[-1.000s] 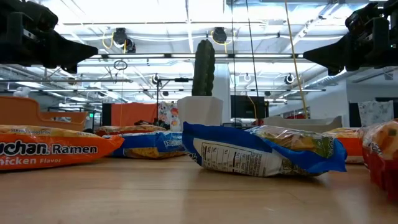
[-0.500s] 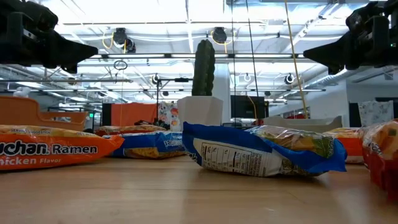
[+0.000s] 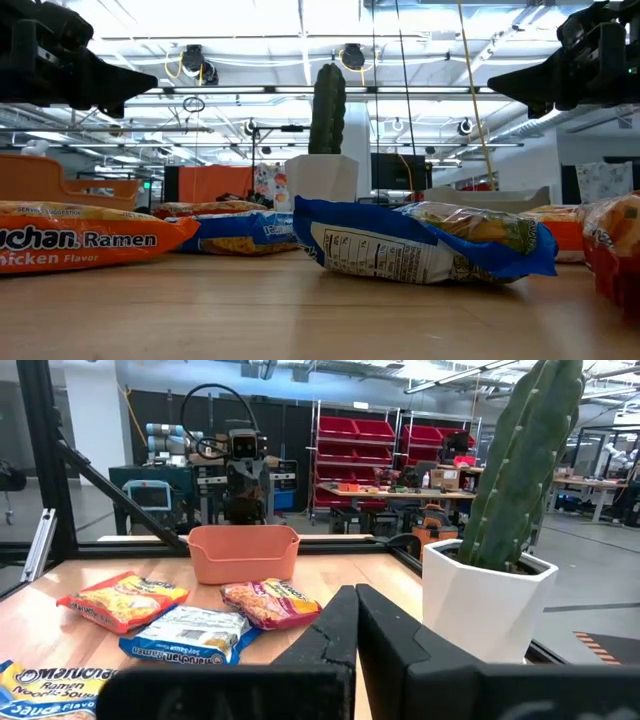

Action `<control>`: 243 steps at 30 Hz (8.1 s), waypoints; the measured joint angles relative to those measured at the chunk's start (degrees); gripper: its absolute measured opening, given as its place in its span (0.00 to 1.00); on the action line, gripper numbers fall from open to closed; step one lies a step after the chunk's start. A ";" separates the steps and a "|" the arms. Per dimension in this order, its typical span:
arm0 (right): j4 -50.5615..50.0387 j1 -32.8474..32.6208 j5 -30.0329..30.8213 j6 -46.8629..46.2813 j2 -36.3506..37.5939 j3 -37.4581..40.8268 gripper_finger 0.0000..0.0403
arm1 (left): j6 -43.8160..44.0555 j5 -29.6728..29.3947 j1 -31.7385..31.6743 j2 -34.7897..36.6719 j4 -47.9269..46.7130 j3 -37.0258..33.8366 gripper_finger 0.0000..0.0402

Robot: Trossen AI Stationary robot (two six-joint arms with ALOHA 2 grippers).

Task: Sort Maruchan noodles
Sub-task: Put the top right red noodle pack into the orange bin

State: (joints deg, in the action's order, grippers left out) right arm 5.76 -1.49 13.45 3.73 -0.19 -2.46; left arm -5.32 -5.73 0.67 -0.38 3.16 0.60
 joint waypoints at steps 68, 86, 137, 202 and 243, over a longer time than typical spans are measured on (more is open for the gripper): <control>-36.64 9.78 -12.27 -21.74 -42.96 -61.57 0.00 | -0.11 -0.07 0.01 -0.01 0.04 0.00 0.00; -42.63 15.14 -19.76 -22.71 -56.93 -72.98 0.00 | 9.09 -7.85 -0.05 -0.01 3.88 0.01 0.00; -64.91 10.47 -13.92 -58.81 -74.69 -67.83 0.00 | 22.37 -0.89 -4.07 -44.08 -43.66 66.22 0.00; -47.10 12.93 -14.73 -28.33 -74.16 -31.87 0.17 | 28.09 -7.62 -2.91 -59.13 -44.05 66.42 0.00; 12.76 13.17 1.56 -57.64 -68.85 -52.28 0.00 | 18.76 -13.28 -3.76 -71.52 -5.07 66.40 0.64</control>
State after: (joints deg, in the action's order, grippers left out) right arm 18.52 11.68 15.01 -53.91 -69.04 -54.74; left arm 13.43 -19.01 -3.09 -71.90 -1.91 67.00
